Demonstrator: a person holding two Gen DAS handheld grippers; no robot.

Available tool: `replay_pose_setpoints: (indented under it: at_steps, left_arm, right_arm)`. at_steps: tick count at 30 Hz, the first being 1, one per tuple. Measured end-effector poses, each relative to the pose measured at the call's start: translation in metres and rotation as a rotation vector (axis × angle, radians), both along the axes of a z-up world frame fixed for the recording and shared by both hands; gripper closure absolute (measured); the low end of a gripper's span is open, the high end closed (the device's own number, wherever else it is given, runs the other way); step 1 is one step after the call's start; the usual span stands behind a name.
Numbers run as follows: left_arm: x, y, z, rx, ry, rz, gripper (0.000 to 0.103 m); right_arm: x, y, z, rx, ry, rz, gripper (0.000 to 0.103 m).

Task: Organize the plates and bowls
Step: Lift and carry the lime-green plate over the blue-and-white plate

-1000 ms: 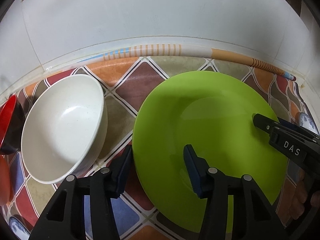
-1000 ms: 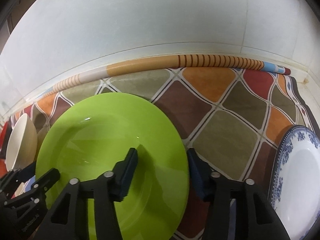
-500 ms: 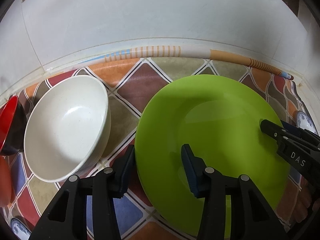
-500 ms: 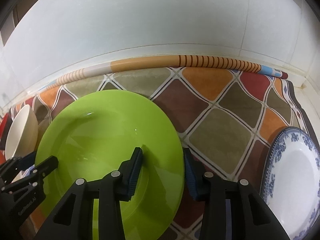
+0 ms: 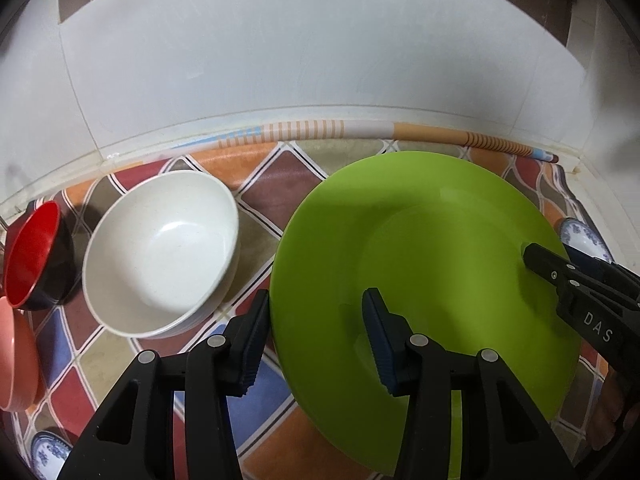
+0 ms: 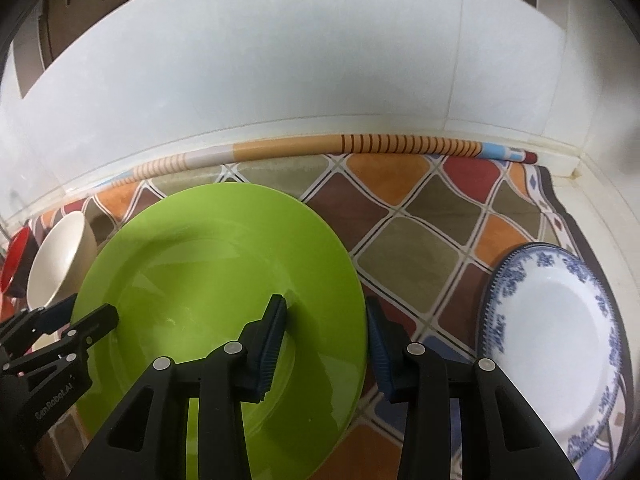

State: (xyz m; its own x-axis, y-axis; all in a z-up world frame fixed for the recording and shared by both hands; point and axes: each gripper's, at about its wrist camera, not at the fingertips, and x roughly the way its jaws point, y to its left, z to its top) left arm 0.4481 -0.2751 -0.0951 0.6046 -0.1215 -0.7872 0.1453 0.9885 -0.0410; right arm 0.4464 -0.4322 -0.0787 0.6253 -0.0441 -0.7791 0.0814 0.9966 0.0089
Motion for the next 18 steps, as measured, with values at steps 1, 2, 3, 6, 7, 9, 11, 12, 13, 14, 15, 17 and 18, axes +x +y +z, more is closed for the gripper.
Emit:
replay_pose_setpoints:
  at_steps: [1,2,3,6,7,9,11,12,13,14,15,17,18]
  left_arm:
    - [-0.004,0.003,0.003,-0.002,-0.006,0.000,0.057]
    - [-0.008,0.005,0.006,-0.004,-0.011,-0.001,0.057]
    - [-0.012,0.007,0.009,-0.005,-0.014,-0.001,0.057]
    - [-0.021,0.013,0.016,-0.014,-0.025,0.005,0.057]
    - [-0.025,0.016,0.019,-0.017,-0.031,0.009,0.058]
    - [-0.031,0.022,0.023,-0.023,-0.037,0.016,0.058]
    - [-0.037,0.028,0.026,-0.029,-0.042,0.022,0.058]
    - [-0.042,0.033,0.029,-0.032,-0.047,0.028,0.058]
    - [-0.045,0.037,0.031,-0.034,-0.052,0.031,0.058]
    - [-0.049,0.040,0.033,-0.035,-0.057,0.035,0.058]
    - [-0.054,0.045,0.036,-0.037,-0.063,0.040,0.058]
    - [-0.061,0.053,0.040,-0.044,-0.067,0.046,0.058]
    - [-0.064,0.057,0.041,-0.046,-0.069,0.050,0.058]
  right_arm:
    - [-0.002,0.002,0.002,-0.002,-0.004,-0.002,0.063]
    - [-0.002,0.005,0.004,-0.004,-0.007,-0.005,0.063]
    - [-0.006,0.007,0.007,-0.007,-0.011,-0.008,0.063]
    - [-0.013,0.013,0.015,-0.012,-0.023,-0.009,0.063]
    - [-0.017,0.015,0.018,-0.013,-0.026,-0.009,0.063]
    - [-0.025,0.021,0.024,-0.015,-0.033,-0.008,0.063]
    - [-0.030,0.026,0.028,-0.019,-0.043,-0.005,0.063]
    - [-0.033,0.029,0.030,-0.022,-0.048,-0.003,0.063]
    - [-0.036,0.033,0.033,-0.025,-0.053,-0.001,0.063]
    - [-0.039,0.036,0.035,-0.025,-0.057,0.000,0.063]
    - [-0.042,0.038,0.037,-0.025,-0.059,0.001,0.063]
    - [-0.047,0.045,0.042,-0.022,-0.065,0.007,0.063]
    - [-0.051,0.049,0.044,-0.022,-0.069,0.011,0.063]
